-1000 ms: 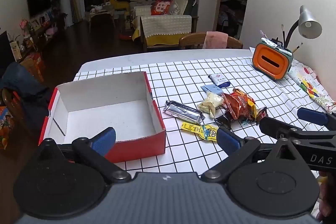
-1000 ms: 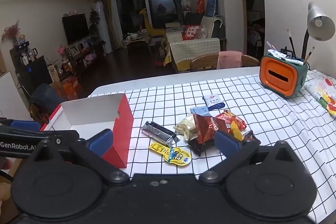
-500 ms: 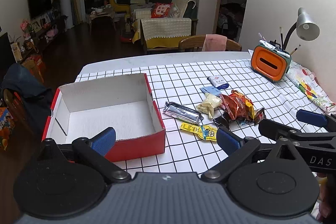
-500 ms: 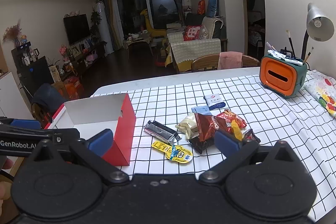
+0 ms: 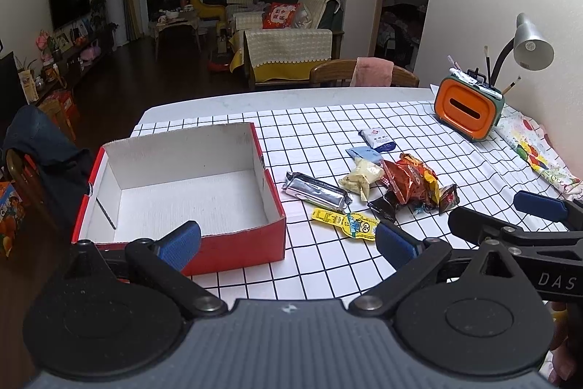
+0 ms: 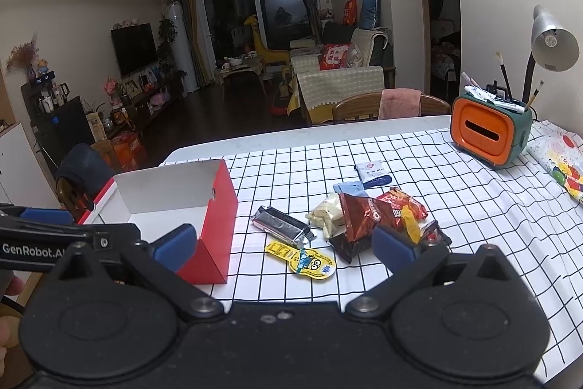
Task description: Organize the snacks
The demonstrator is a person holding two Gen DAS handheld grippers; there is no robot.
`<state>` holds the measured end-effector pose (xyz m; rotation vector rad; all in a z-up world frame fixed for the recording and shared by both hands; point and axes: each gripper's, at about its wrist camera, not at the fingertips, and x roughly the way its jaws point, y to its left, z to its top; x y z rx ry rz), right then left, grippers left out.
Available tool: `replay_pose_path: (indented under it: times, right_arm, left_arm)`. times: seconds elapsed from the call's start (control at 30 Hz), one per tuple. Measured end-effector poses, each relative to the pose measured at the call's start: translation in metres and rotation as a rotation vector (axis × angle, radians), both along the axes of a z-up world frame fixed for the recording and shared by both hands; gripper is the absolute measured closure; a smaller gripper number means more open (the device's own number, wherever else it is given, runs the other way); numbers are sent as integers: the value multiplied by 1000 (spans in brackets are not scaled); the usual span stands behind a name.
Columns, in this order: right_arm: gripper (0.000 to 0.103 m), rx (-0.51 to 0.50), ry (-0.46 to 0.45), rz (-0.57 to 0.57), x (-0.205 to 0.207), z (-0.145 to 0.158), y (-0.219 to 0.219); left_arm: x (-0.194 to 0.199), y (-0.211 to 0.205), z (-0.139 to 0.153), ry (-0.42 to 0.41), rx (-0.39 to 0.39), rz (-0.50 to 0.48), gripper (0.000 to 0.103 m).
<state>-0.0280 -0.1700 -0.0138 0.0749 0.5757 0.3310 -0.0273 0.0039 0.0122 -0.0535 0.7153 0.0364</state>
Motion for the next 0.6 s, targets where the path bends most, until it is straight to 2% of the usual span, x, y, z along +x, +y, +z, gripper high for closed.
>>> replay_pose_path:
  times: [0.6]
  right_arm:
    - [0,-1,-5,6,-6,1,1]
  left_arm:
    - [-6,-1,-2,6,-10,6,0]
